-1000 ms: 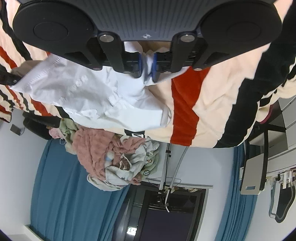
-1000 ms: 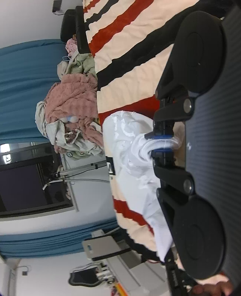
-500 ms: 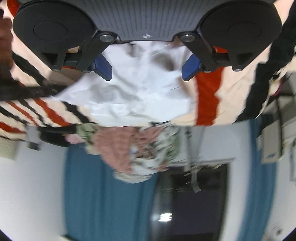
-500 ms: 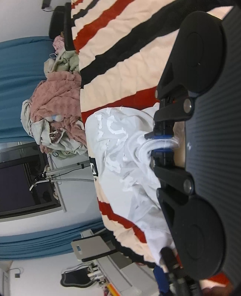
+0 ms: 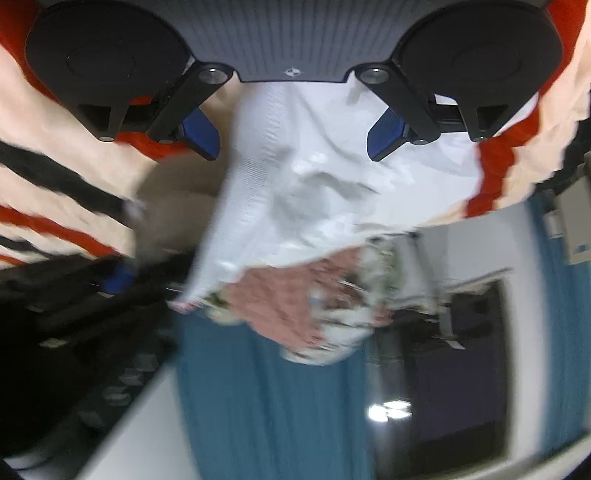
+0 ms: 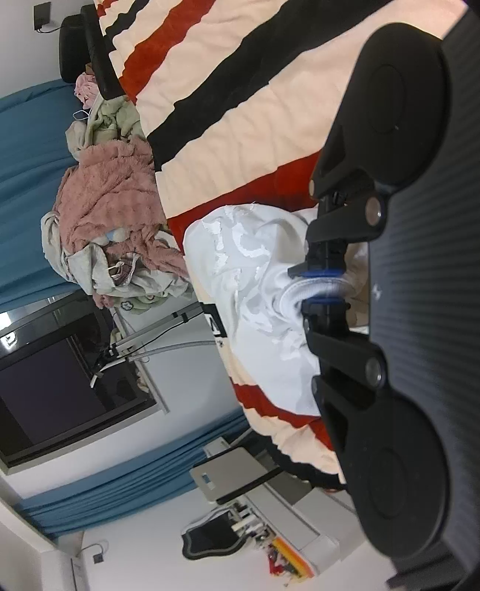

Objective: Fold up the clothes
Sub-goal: 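Grasp the T-shirt with the right gripper while the left gripper grasps it too, then lift the T-shirt high with both grippers to shake it open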

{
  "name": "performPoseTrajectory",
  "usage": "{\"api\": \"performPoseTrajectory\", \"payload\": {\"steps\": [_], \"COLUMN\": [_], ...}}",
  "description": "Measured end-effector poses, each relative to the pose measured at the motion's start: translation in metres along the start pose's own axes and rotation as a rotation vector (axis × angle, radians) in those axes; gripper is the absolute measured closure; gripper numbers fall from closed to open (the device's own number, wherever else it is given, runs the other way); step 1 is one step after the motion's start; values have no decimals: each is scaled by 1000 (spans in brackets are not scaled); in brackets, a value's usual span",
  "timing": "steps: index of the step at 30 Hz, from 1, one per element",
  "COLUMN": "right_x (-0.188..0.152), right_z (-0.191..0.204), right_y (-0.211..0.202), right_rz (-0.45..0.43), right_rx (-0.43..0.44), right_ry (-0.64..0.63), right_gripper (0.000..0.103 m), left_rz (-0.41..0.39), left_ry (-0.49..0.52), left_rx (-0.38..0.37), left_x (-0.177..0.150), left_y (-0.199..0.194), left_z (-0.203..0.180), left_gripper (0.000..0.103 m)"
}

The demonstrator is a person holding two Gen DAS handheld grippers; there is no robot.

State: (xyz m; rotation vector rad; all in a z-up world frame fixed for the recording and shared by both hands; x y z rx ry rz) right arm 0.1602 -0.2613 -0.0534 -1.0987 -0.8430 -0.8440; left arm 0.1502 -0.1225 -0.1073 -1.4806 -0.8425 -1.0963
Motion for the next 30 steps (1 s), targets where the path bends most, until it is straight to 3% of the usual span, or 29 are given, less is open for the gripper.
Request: {"api": "performPoseTrajectory", "payload": {"steps": [4, 7, 11, 15, 17, 19, 21, 23, 30], "right_x": [-3, -5, -8, -11, -13, -15, -16, -11, 9], "right_z": [-7, -11, -9, -2, -2, -2, -1, 0, 3], "right_y": [1, 5, 11, 17, 22, 27, 31, 24, -2], "right_rz": [-18, -19, -23, -41, -27, -5, 24, -10, -131], "right_rx": [-11, -72, -151, -310, -354, -382, -402, -410, -435], "right_ry": [22, 25, -3, -108, -140, -167, -201, -198, -184], "right_gripper": [89, 89, 85, 78, 69, 54, 54, 54, 53], "left_rz": [-90, -93, -67, -26, -5, -17, -48, -74, -153], "left_ry": [-135, -177, -180, -125, -167, -223, -276, -339, -309], "left_rx": [109, 175, 297, 411, 434, 462, 494, 503, 465], "left_x": [6, 8, 10, 9, 10, 14, 21, 29, 47], "left_y": [6, 8, 7, -3, -11, -23, -32, -42, -86], "left_z": [18, 33, 47, 61, 80, 100, 112, 125, 123], "left_gripper": [10, 4, 4, 4, 4, 4, 6, 6, 5]}}
Point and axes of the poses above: each gripper's, at about its wrist camera, not at the fingertips, and y roughly the way its jaws point, z to its left, x to its top, the point moved 1 cm from there along y, roughly the way its jaws point, and after that the axes turned 12 degrees about -y, right-handed, at the moved point
